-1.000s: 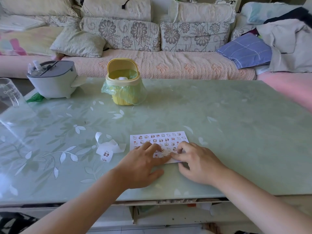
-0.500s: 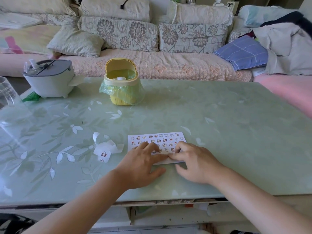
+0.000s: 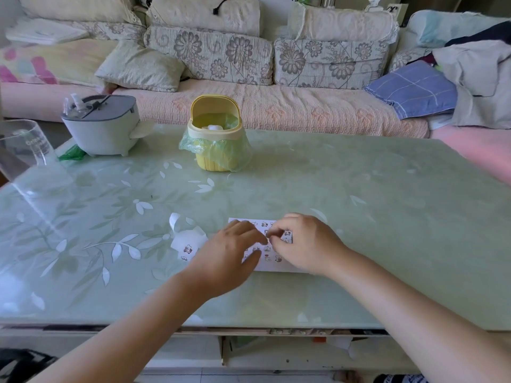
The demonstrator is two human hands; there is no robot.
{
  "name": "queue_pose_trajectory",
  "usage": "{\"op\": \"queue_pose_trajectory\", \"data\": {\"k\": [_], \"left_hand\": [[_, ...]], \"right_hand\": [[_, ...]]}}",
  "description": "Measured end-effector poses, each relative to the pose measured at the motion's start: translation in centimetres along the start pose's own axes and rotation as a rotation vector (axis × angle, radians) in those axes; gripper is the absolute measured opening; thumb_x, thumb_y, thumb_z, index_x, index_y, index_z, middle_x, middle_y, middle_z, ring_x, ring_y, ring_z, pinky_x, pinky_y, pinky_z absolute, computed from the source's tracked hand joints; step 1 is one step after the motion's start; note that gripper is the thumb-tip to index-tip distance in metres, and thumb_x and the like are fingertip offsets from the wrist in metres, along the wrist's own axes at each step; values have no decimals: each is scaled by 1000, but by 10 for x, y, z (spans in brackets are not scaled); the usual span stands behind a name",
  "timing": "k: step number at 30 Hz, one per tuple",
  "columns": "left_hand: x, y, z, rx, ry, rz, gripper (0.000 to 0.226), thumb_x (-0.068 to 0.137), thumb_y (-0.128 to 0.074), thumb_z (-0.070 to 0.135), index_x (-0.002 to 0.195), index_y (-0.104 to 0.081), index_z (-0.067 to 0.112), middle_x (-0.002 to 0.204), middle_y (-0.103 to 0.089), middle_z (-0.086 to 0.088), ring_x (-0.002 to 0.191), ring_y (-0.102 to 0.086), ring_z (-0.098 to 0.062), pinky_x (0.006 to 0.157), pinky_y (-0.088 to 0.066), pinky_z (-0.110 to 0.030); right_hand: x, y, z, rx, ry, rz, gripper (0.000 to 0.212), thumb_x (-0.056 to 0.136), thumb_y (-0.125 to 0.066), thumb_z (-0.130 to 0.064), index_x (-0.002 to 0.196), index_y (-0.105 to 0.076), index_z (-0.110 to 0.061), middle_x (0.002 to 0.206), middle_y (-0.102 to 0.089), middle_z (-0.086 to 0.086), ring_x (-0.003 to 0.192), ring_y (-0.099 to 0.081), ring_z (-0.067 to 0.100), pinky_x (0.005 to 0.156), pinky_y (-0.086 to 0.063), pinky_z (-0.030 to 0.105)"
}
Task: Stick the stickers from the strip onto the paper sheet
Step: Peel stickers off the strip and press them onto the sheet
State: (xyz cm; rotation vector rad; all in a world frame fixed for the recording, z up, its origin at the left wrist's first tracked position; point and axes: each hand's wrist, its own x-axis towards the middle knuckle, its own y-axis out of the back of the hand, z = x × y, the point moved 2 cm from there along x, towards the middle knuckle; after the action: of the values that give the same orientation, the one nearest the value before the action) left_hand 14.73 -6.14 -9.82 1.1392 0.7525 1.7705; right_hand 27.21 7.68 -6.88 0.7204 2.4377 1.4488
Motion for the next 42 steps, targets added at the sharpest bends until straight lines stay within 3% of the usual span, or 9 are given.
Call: {"op": "queue_pose_trajectory", "data": {"k": [4,8,14,18,21,27,31,36,42], "left_hand": [[-4,30,-10,50,76,166,13,86,-63,16,96,-65,25,90,-58,12,84,-52,-10,63,-47,-28],[-13,56,-29,142,212,227,14,82,-62,11,89,-61,22,84,-54,12,80,-53,-14,60,-48,-33],[-32,76,-50,175,434,84,16,82,-59,24,94,-49,24,90,-51,11,89,-47,-14,62,-30,-24],[-45,75,-61,253,547,-71,30,80,-56,52,98,-47,29,93,-54,13,94,-50,-12,70,-39,-29],[-49,73,-61,278,555,-103,30,80,-57,57,92,-51,30,89,-57,13,89,-53,-11,68,-43,-29],[-45,80,-64,76,683,-44,21,83,-69,40,92,-59,23,85,-63,6,77,-58,-17,63,-45,-30],[-41,81,-67,-52,711,2,35,78,-76,43,85,-60,13,74,-57,4,60,-47,-12,48,-32,-17],[-38,78,-65,-193,713,67,41,75,-79,42,82,-62,6,74,-59,-8,57,-43,-10,49,-33,-16],[-36,81,-59,-258,704,68,25,76,-78,42,74,-63,22,72,-67,6,57,-55,-2,50,-38,-11]], "right_hand": [[12,-8,-20,182,-39,-44,9,89,-64,-33,87,-73,-31,88,-70,-21,78,-60,-6,72,-47,21],[22,-21,-45,327,-97,-100,11,86,-66,-33,80,-73,-26,81,-73,-15,79,-67,4,78,-56,30],[34,-44,-74,386,-179,-250,26,84,-68,-40,75,-71,-16,77,-73,4,56,-58,11,67,-49,27],[40,-54,-85,318,-272,-278,37,82,-65,-47,78,-72,-11,55,-61,3,45,-49,12,52,-38,22],[42,-60,-93,356,-275,-276,36,84,-66,-49,80,-73,-13,56,-61,-2,45,-50,10,49,-37,20],[47,-66,-104,542,-291,-218,20,87,-69,-33,83,-73,-14,84,-76,-5,53,-55,12,40,-35,14],[50,-62,-109,651,-282,-191,15,88,-72,-30,88,-75,-15,90,-76,-1,56,-57,11,45,-37,21],[54,-59,-109,677,-247,-185,5,87,-75,-22,90,-74,-18,78,-72,-2,55,-59,10,46,-39,22],[56,-53,-108,670,-136,-152,4,89,-74,-13,89,-73,-17,61,-66,-6,50,-56,9,46,-41,21]]}}
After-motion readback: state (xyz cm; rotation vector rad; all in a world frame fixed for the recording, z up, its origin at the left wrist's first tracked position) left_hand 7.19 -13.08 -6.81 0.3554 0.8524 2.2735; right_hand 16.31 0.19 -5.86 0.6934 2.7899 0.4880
